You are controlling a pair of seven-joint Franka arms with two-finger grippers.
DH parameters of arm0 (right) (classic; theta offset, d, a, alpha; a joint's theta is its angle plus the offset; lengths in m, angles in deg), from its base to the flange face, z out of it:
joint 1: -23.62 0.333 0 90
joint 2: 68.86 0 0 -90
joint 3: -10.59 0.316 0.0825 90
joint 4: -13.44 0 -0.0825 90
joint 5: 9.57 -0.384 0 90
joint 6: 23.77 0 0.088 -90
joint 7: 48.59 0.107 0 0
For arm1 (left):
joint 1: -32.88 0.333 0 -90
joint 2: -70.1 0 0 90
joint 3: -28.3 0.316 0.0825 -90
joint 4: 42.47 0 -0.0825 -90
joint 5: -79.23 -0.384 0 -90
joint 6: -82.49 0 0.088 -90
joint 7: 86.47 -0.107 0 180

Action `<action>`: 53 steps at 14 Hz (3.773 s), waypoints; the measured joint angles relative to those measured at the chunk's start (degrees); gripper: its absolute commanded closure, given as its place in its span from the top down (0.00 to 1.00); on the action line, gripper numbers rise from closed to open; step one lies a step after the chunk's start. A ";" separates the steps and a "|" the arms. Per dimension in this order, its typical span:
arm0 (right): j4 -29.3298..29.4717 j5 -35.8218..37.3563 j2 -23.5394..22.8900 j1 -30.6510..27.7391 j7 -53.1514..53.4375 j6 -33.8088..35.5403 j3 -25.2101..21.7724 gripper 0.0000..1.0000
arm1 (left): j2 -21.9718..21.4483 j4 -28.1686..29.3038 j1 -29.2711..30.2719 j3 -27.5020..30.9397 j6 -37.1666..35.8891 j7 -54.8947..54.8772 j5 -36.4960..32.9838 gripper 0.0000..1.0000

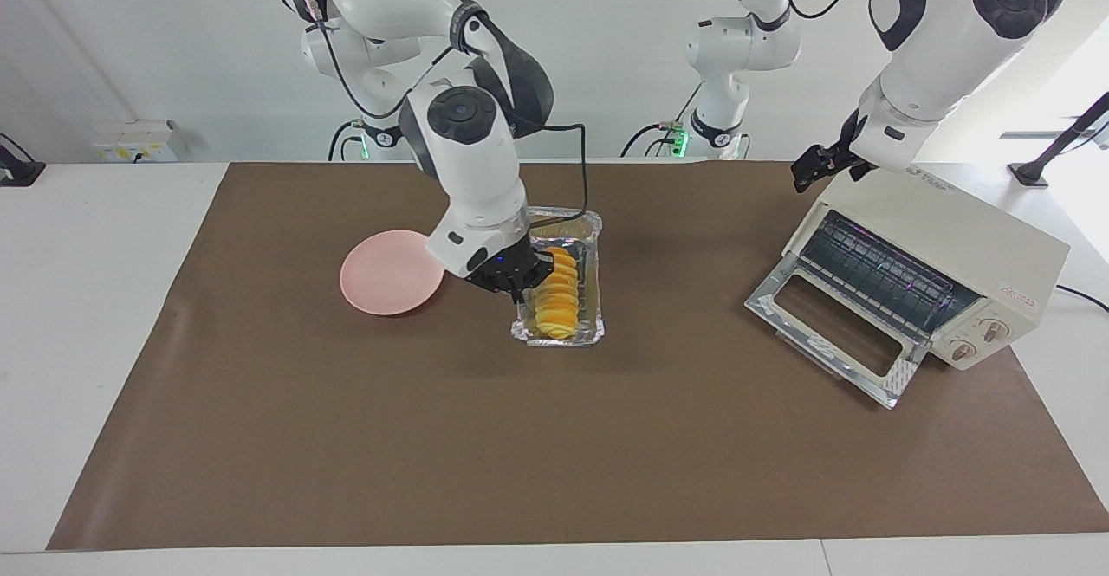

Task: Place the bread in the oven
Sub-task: 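Grasp the foil tray and slide it toward the toaster oven, then open the right gripper and withdraw it from the foil tray, then reach the left gripper out from the oven toward the foil tray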

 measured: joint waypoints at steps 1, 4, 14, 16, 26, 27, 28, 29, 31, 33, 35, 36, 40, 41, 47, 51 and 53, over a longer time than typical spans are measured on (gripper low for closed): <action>-1.73 0.00 -0.47 1.56 1.54 -3.08 -0.01 0.00 | 0.00 0.00 0.00 0.00 0.00 0.00 0.00 1.00; -7.71 0.05 -2.57 3.76 2.56 -13.14 -0.10 0.00 | 0.00 0.00 0.00 0.00 0.00 0.00 0.00 1.00; -13.24 0.18 -4.46 4.27 3.42 -21.03 -0.21 1.00 | 0.00 0.00 0.00 0.00 0.00 0.00 0.00 1.00; -12.48 0.18 -3.90 4.22 4.49 -18.33 -0.30 1.00 | 0.00 0.00 0.00 0.00 0.00 0.00 0.00 1.00; -10.23 0.21 12.81 -12.72 -9.68 3.02 -1.59 1.00 | 0.00 0.00 0.00 0.00 0.00 0.00 0.00 1.00; -10.23 0.23 13.96 -15.00 -13.29 4.19 -1.66 1.00 | 0.00 0.00 0.00 0.00 0.00 0.00 0.00 1.00; -10.23 0.24 15.11 -17.34 -16.72 5.47 -1.70 1.00 | 0.00 0.00 0.00 0.00 0.00 0.00 0.00 1.00; -10.22 0.25 16.33 -19.68 -20.21 6.73 -1.73 1.00 | 0.00 0.00 0.00 0.00 0.00 0.00 0.00 1.00; -10.21 0.25 18.99 -23.85 -26.85 9.63 -1.76 1.00 | 0.00 0.00 0.00 0.00 0.00 0.00 0.00 1.00; -10.22 0.25 21.78 -26.67 -31.44 13.21 -1.80 1.00 | 0.00 0.00 0.00 0.00 0.00 0.00 0.00 1.00; -10.22 0.26 24.55 -28.65 -35.03 16.31 -1.82 1.00 | 0.00 0.00 0.00 0.00 0.00 0.00 0.00 1.00; -10.23 0.26 25.82 -29.56 -36.69 17.50 -1.83 1.00 | 0.00 0.00 0.00 0.00 0.00 0.00 0.00 1.00; -10.33 1.17 29.67 -31.51 -39.64 22.15 -2.03 1.00 | 0.00 0.00 0.00 0.00 0.00 0.00 0.00 1.00; -10.53 1.53 30.28 -31.55 -39.66 22.83 -2.03 1.00 | 0.00 0.00 0.00 0.00 0.00 0.00 0.00 1.00; -11.87 3.44 31.43 -31.34 -39.66 26.27 -2.19 1.00 | 0.00 0.00 0.00 0.00 0.00 0.00 0.00 1.00; -11.81 3.44 31.44 -31.33 -39.66 28.18 -2.72 1.00 | 0.00 0.00 0.00 0.00 0.00 0.00 0.00 1.00; -11.81 3.41 31.44 -31.31 -39.66 28.23 -2.71 1.00 | 0.00 0.00 0.00 0.00 0.00 0.00 0.00 1.00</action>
